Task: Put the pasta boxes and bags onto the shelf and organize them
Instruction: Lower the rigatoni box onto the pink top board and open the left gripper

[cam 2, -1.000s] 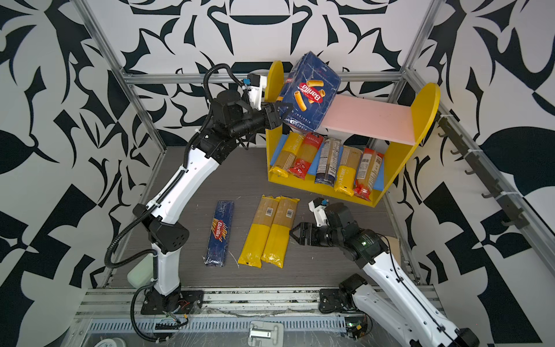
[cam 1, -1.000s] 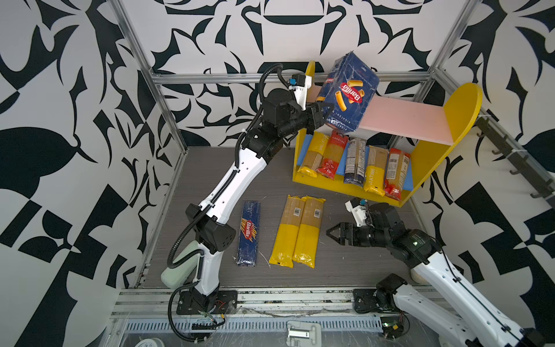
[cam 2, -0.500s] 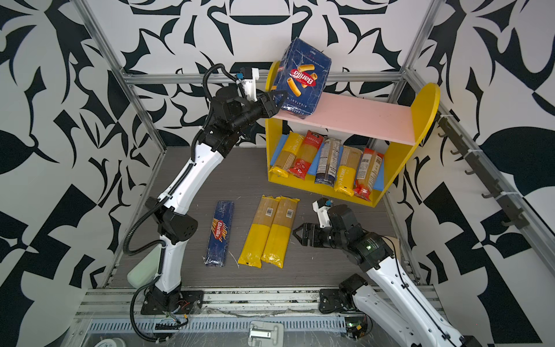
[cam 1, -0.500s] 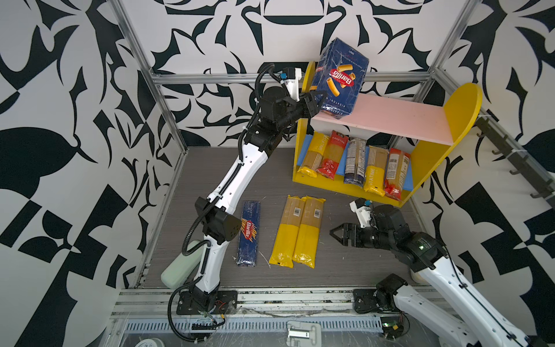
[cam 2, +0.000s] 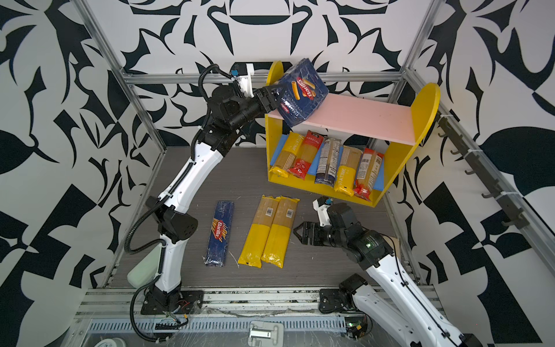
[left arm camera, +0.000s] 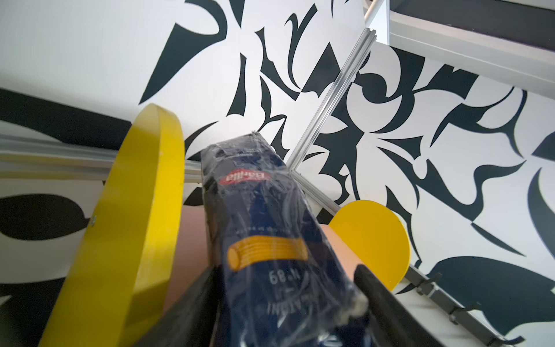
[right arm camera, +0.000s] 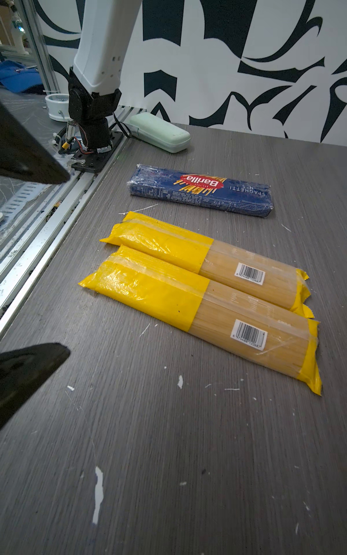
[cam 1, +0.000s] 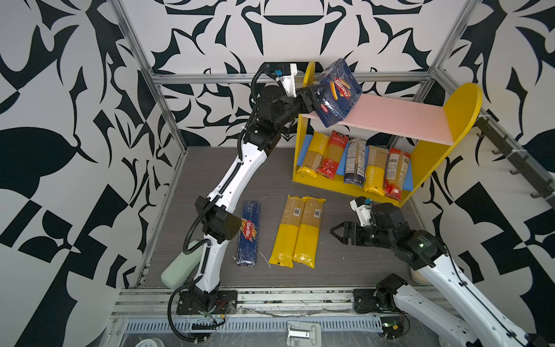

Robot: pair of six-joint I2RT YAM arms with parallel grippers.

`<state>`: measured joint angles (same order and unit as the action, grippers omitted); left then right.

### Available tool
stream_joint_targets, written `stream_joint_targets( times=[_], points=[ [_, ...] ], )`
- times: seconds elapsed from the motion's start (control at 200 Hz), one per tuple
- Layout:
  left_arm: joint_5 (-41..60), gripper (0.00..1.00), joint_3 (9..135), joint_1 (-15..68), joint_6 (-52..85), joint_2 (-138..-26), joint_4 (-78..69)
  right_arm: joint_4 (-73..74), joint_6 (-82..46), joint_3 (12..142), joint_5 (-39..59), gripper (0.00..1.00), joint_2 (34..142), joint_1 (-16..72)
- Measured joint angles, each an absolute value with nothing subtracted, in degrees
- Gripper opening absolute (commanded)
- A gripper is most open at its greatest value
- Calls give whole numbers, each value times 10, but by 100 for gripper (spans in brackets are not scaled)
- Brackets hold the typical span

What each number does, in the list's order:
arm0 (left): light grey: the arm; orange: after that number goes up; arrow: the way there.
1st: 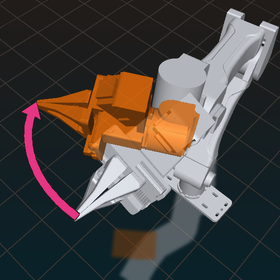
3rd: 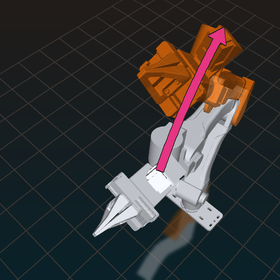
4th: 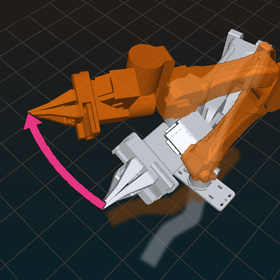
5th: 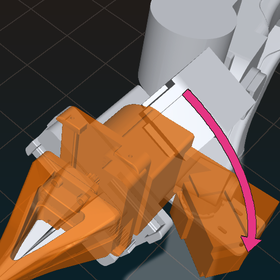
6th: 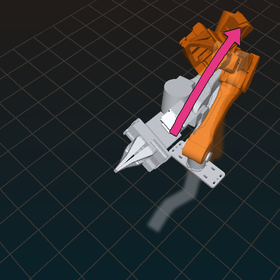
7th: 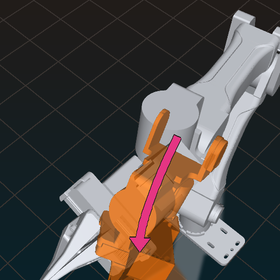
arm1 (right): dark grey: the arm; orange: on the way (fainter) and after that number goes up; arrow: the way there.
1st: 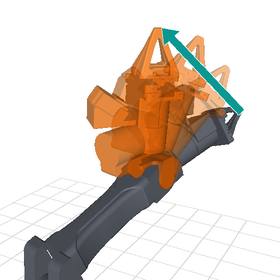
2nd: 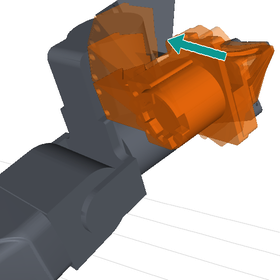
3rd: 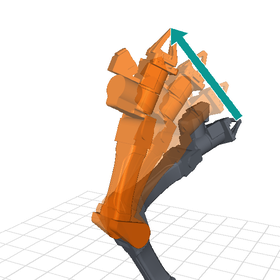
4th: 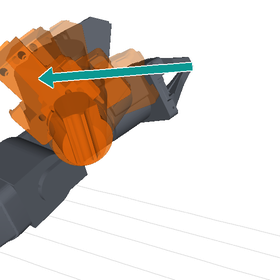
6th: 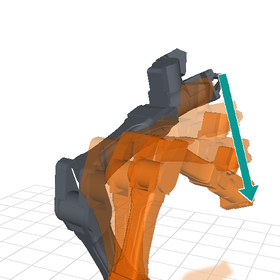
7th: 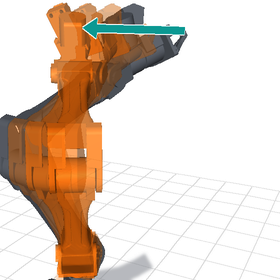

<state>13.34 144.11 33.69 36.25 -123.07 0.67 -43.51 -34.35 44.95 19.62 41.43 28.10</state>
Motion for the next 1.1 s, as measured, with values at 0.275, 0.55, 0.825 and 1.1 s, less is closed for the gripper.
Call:
stream_joint_targets(
  times=[0.275,0.55,0.825,1.1],
  points=[
    [133,70,1441,336,373,-1231,-3,-448,-340,453,185,86,409,281],
    [133,77,1439,338,397,-1231,-29,-457,-336,453,179,86,406,278],
    [126,79,1420,341,401,-1231,-58,-460,-332,457,177,86,405,278],
    [115,84,1376,343,391,-1213,-74,-461,-330,457,177,86,402,277]
  ],
)
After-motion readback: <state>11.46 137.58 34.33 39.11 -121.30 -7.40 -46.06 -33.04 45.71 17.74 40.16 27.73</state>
